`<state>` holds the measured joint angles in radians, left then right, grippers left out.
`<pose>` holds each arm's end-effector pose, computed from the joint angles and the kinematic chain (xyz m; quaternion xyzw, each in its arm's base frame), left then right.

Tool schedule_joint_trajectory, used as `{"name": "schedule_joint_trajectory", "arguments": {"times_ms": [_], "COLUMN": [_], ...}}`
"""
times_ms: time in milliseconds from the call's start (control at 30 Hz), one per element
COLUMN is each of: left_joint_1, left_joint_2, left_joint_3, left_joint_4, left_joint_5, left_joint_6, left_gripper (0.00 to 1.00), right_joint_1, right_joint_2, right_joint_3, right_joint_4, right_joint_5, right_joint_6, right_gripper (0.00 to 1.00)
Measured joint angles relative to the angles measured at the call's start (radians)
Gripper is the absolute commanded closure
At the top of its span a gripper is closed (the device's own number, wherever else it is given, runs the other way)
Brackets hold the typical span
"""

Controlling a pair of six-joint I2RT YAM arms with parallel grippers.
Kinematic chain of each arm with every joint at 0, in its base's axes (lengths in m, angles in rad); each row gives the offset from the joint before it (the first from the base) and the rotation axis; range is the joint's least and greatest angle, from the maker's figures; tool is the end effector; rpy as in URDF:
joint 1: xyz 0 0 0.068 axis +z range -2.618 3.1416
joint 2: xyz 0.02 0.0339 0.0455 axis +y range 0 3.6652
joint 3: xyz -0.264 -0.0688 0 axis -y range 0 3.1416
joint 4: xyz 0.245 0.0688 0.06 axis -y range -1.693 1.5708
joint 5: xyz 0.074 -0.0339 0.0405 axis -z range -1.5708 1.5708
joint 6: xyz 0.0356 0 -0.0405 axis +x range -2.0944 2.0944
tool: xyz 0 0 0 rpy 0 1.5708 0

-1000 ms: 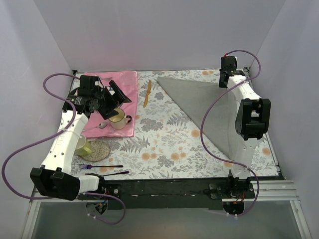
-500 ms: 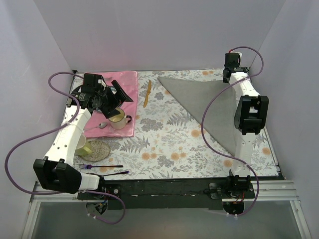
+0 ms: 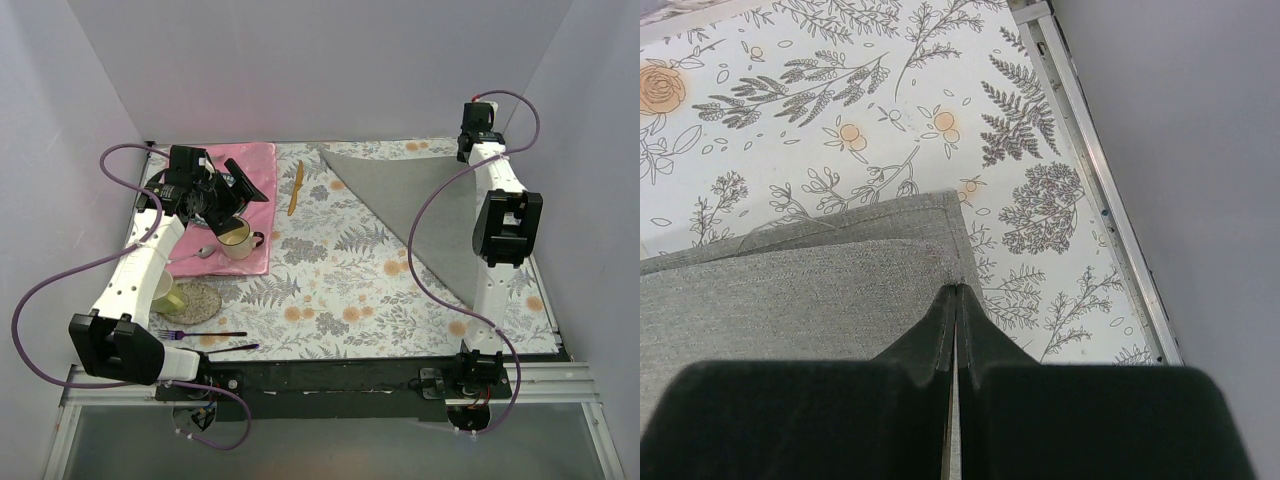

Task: Fold the napkin, place the utensils inside, and roll it up
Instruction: Fold the napkin

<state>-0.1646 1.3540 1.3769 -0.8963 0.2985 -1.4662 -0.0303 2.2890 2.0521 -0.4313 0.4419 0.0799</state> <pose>0.2707 -0.0556 0.3541 -0.5226 0.7702 -0.3418 0.1299 0.5286 -0.0313 0.2473 0.1438 0.8714 -0.1866 0.4303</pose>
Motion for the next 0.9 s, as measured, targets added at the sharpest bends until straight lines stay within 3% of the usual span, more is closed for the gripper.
{"name": "schedule_joint_trajectory", "arguments": {"times_ms": [900], "left_joint_1": [0.0], "left_joint_2": [0.0], "left_joint_3": [-0.003], "left_joint_4": [0.014], "left_joint_5": [0.005], "left_joint_6": [-0.011], "left_gripper": [0.12], "right_joint_1": [-0.01], "right_joint_2": [0.058], "right_joint_3": [0.0], "right_joint_4": [0.016], "right_joint_5": [-0.063], "right_joint_6": [0.003], "right_gripper": [0.99]}}
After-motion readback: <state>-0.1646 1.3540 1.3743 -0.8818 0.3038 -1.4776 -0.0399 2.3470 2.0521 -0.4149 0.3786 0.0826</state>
